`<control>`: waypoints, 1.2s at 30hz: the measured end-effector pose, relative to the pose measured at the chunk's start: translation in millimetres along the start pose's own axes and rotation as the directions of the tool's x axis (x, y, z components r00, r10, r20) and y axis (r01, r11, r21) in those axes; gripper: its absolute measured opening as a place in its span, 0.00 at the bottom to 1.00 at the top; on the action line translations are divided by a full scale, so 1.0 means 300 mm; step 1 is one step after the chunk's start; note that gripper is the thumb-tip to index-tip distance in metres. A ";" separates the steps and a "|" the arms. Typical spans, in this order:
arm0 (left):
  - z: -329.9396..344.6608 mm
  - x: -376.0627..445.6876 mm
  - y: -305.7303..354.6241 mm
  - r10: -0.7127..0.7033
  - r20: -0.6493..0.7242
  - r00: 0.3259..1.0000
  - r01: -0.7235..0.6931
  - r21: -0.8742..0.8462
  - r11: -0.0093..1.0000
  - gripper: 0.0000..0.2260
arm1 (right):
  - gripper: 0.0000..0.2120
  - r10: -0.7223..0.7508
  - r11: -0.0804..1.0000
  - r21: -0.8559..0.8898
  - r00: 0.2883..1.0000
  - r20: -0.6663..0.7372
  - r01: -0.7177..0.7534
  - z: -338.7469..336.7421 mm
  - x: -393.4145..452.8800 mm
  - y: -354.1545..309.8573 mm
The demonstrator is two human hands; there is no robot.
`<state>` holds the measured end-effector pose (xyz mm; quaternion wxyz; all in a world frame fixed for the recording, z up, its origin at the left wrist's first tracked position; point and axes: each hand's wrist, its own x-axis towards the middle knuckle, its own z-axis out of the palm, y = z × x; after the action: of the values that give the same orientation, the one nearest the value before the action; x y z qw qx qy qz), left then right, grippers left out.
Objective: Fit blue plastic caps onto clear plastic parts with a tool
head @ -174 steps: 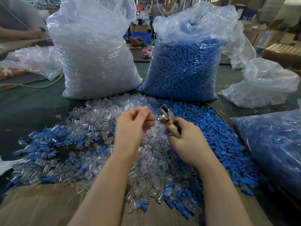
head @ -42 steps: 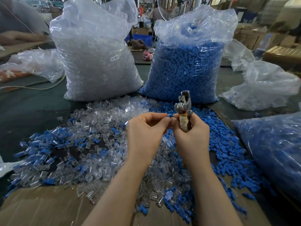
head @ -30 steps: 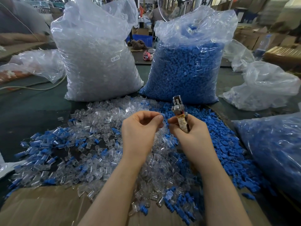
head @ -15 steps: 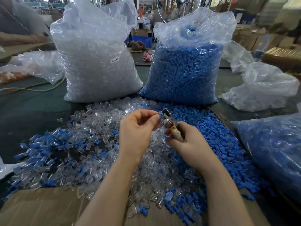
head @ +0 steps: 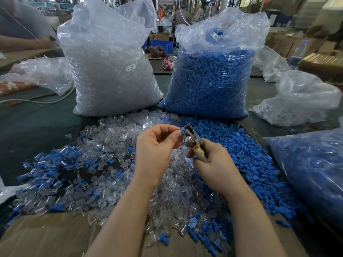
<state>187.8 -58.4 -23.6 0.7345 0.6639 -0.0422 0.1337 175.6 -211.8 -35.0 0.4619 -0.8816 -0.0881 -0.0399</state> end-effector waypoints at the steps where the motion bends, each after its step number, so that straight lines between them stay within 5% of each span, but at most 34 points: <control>1: -0.002 0.000 -0.001 -0.002 0.000 1.000 0.002 -0.001 1.000 0.07 | 0.07 -0.001 1.000 -0.006 1.000 0.000 0.001 0.001 0.000 -0.001; 7: -0.007 0.003 0.008 -0.120 -0.038 0.992 0.116 -0.092 0.989 0.03 | 0.02 -0.001 0.997 -0.084 1.000 -0.025 -0.001 0.008 0.005 -0.003; 11: -0.075 0.028 0.028 -0.403 -0.221 0.888 0.216 -0.573 0.790 0.04 | 0.02 0.024 0.985 -0.165 0.993 -0.118 -0.043 0.007 0.011 0.006; 16: -0.235 0.057 0.058 -0.604 -0.412 0.682 -0.096 -0.869 0.485 0.07 | 0.07 0.138 0.941 -0.269 0.959 -0.248 -0.205 -0.009 0.020 0.041; 20: -0.343 0.051 0.073 -0.694 -0.445 0.566 -0.335 -0.893 0.300 0.12 | 0.08 0.233 0.876 -0.336 0.913 -0.336 -0.347 -0.018 0.024 0.064; 24: -0.411 0.055 0.077 -0.719 -0.464 0.517 -0.483 -0.852 0.203 0.15 | 0.08 0.283 0.806 -0.414 0.890 -0.357 -0.422 -0.025 0.020 0.071; 28: -0.443 0.067 0.068 -0.715 -0.507 0.482 -0.524 -0.820 0.228 0.20 | 0.09 0.306 0.793 -0.442 0.902 -0.304 -0.418 -0.014 0.017 0.064; 32: -0.450 0.081 0.056 -0.699 -0.495 0.517 -0.483 -0.842 0.239 0.19 | 0.10 0.300 0.776 -0.485 0.912 -0.280 -0.404 0.004 0.019 0.045; 34: -0.433 0.086 0.056 -0.670 -0.466 0.577 -0.302 -0.885 0.355 0.12 | 0.10 0.296 0.750 -0.521 0.911 -0.288 -0.408 0.012 0.017 0.038; 36: -0.395 0.090 0.059 -0.592 -0.436 0.678 0.046 -0.779 0.626 0.06 | 0.08 0.306 0.729 -0.538 0.905 -0.296 -0.423 0.016 0.016 0.032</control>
<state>195.4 63.7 -13.6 0.9075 0.2273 0.2997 0.1872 182.1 -212.4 -44.8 0.1691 -0.9728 0.1481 -0.0560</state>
